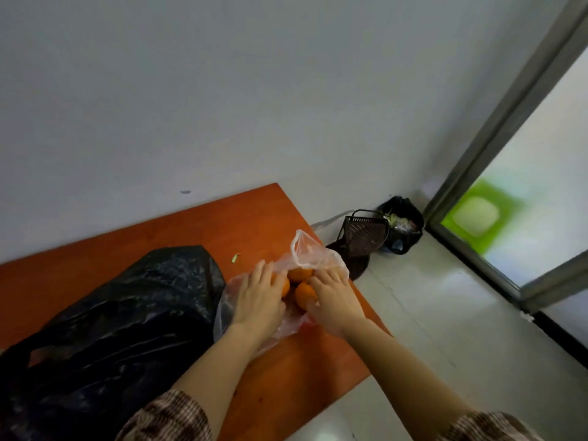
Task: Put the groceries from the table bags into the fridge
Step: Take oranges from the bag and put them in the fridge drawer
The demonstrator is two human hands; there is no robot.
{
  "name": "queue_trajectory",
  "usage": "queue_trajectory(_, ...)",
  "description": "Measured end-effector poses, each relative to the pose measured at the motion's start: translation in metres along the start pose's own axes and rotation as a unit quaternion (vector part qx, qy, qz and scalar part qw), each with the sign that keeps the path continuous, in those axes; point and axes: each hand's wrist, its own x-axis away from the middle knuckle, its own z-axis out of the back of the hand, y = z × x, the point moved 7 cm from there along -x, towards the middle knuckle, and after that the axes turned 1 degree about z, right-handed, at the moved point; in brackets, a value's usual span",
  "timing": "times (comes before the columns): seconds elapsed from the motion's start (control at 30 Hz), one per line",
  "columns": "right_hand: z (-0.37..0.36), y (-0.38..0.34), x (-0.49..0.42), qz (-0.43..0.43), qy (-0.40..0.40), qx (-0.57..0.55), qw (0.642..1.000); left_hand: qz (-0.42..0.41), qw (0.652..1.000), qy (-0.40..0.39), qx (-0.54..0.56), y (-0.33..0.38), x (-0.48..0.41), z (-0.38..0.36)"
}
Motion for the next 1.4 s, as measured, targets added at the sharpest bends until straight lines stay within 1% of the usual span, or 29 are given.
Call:
queue_trajectory(0.07,-0.011,0.013,-0.004,-0.032,-0.009,-0.019,0.999,-0.002,0.999,-0.014,-0.036,-0.004,-0.01,-0.01)
queue_trajectory(0.17,-0.03,0.031,-0.008,-0.07,-0.052,-0.023,0.996,-0.017,0.999,-0.025,-0.044,-0.011,-0.022,-0.027)
queue_trajectory(0.3,-0.04,0.042,-0.012,-0.111,-0.066,-0.032,0.991,-0.017,0.994,-0.063,-0.082,-0.019,-0.038,-0.044)
queue_trajectory(0.47,-0.048,0.042,-0.017,-0.13,-0.06,-0.047,0.989,-0.086,0.991,-0.042,-0.098,-0.021,-0.046,-0.049)
queue_trajectory(0.57,-0.05,0.041,-0.019,-0.155,-0.053,-0.063,0.985,-0.064,0.991,-0.047,-0.104,-0.029,-0.048,-0.054)
queue_trajectory(0.67,-0.053,0.038,-0.021,-0.185,-0.058,-0.079,0.978,-0.017,0.991,-0.076,-0.108,-0.042,-0.054,-0.059)
queue_trajectory(0.77,-0.058,0.034,-0.02,-0.207,-0.058,-0.08,0.973,0.008,0.992,-0.092,-0.081,-0.046,-0.056,-0.061)
queue_trajectory(0.87,-0.059,0.031,-0.019,-0.222,-0.052,-0.066,0.971,0.013,0.994,-0.089,-0.062,-0.045,-0.061,-0.058)
queue_trajectory(0.97,-0.055,0.022,-0.016,-0.202,-0.066,-0.042,0.976,-0.004,0.993,-0.095,-0.069,-0.04,-0.061,-0.054)
queue_trajectory(1.03,-0.047,0.015,-0.008,-0.182,-0.057,-0.043,0.981,-0.002,0.993,-0.105,-0.045,-0.041,-0.056,-0.049)
queue_trajectory(1.2,0.004,0.01,0.025,-0.157,-0.007,-0.12,0.98,0.033,0.987,-0.117,0.102,-0.047,-0.047,-0.007)
queue_trajectory(1.3,0.039,0.012,0.047,-0.17,0.029,-0.119,0.978,0.024,0.98,-0.108,0.165,-0.036,-0.051,0.032)
queue_trajectory(1.4,0.077,0.019,0.074,-0.202,0.071,-0.108,0.971,-0.005,0.96,-0.098,0.261,-0.003,-0.05,0.071)
